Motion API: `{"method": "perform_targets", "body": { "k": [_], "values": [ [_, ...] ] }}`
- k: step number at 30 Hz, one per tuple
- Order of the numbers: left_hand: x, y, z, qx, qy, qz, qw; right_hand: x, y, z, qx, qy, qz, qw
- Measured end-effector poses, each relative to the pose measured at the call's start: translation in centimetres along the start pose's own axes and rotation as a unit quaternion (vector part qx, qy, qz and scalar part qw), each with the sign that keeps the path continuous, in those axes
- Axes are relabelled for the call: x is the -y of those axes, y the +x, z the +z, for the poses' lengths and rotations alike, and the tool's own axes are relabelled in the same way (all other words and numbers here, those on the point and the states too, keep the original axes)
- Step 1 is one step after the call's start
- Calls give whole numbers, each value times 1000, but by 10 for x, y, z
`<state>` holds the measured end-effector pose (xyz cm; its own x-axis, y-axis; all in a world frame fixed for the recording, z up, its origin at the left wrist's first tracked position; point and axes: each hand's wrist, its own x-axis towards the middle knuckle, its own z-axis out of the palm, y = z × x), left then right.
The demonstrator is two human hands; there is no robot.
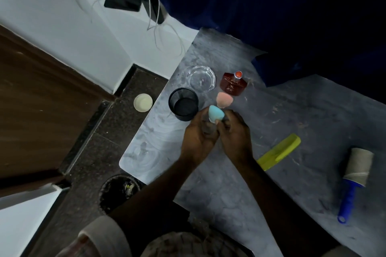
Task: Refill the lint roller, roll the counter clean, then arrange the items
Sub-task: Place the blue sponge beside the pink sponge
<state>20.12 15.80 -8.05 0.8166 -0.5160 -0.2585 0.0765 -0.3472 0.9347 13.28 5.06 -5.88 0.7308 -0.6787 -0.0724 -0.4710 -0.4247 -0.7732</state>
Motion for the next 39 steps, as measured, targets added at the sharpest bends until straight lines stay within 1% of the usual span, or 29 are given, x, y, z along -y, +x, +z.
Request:
{"method": "perform_targets", "body": {
  "k": [2,6,10,13,20,24,36,39],
  "values": [
    [4,3,-2,7,49,25,998,1,5,2,3,-15,-12,1000],
    [8,4,-2,12,7,24,1000,0,7,4,10,-43,4,999],
    [17,4,-5,36,25,47,998,-3,1,6,11,-44,10,999],
    [17,3,-6,42,27,39,998,-4,-4,5,6,-37,10,999],
    [19,3,-7,47,50,50,996,-1,-7,5,-4,-29,17,999],
    [23,3,-7,57,30,43,997,1,-10,4,-2,-22,23,999],
    [23,-1,-7,41,38,54,997,-1,-12,5,-4,-22,20,1000],
    [25,-4,-9,50,43,50,997,-2,-13,4,-6,-16,24,1000]
  ]
}}
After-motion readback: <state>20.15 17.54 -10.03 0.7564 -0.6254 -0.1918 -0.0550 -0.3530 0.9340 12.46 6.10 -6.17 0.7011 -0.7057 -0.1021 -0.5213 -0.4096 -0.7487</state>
